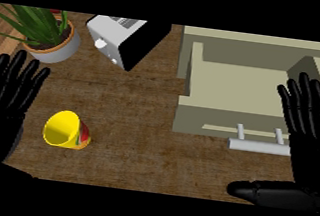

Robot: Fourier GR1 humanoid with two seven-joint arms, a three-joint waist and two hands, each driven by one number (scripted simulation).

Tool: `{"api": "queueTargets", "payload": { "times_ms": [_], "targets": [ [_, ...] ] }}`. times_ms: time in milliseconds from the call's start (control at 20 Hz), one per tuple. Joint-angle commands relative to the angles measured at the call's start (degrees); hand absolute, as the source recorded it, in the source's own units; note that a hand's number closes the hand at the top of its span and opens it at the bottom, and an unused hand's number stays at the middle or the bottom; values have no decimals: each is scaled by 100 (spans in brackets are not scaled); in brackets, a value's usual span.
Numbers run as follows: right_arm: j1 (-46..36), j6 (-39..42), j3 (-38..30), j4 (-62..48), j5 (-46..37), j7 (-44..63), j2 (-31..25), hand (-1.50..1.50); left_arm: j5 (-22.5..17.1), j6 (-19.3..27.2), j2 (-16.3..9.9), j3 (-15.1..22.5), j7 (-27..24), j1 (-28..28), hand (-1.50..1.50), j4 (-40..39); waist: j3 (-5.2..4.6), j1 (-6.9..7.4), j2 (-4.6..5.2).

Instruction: Pick up the cup, place it into the drawer and close the drawer

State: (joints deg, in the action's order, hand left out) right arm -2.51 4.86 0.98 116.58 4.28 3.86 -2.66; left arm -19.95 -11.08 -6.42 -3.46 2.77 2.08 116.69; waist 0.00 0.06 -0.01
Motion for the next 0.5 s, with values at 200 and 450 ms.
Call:
{"api": "queueTargets", "payload": {
  "times_ms": [200, 450],
  "targets": [
    [77, 75, 35, -134, -56, -259, 55, -150, -21, -166, -17, -159, 76, 19, -150, -200, 0, -1, -1],
    [-197, -11, -39, 22, -4, 104, 0, -150, 55, -22, -40, -335, 178, -274, -150, -422, 0, -5, -1]
  ]
}}
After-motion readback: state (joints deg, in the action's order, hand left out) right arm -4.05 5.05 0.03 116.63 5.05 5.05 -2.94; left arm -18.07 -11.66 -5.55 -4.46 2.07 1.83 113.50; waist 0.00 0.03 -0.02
